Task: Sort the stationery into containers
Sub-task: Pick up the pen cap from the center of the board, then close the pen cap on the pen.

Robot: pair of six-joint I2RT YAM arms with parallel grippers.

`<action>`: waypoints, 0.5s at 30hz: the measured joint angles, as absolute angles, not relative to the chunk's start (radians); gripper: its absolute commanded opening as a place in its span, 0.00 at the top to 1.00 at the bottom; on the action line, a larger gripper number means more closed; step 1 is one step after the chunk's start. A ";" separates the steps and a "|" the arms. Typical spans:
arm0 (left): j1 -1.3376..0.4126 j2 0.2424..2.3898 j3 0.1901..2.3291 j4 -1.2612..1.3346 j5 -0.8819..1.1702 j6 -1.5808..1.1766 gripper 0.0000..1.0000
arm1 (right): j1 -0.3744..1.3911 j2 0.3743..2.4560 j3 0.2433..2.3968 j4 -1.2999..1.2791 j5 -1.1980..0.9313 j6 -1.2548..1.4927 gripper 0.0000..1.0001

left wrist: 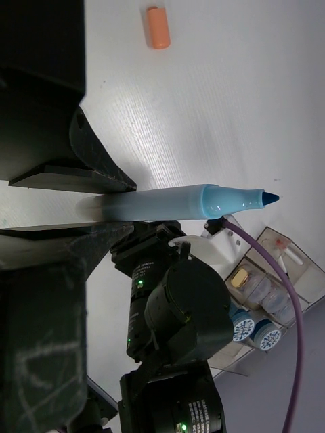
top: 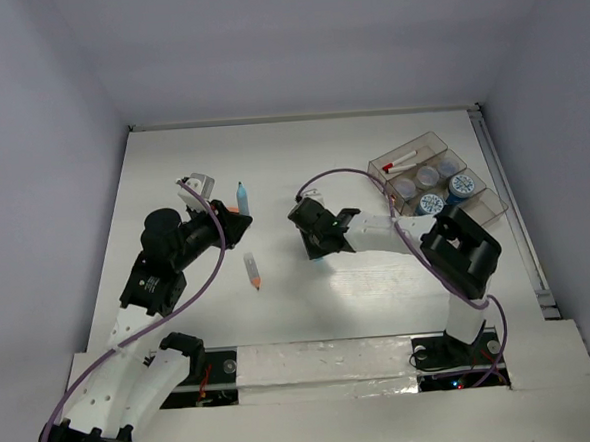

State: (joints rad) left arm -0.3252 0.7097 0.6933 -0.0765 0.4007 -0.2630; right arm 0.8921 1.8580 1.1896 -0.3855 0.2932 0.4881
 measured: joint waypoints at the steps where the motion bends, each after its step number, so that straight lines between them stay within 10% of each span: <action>1: -0.325 0.710 0.693 -0.076 0.400 -0.263 1.00 | 0.891 1.849 1.190 -0.382 0.295 0.484 1.00; 15: -0.325 0.736 0.693 -0.077 0.394 -0.257 1.00 | 0.890 1.520 1.345 0.083 0.340 0.458 1.00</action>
State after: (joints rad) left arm -0.3252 0.7364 0.6933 -0.0772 0.3939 -0.2565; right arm 0.8902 1.5200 1.3453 0.0830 0.3401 0.4576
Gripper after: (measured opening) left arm 0.159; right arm 0.318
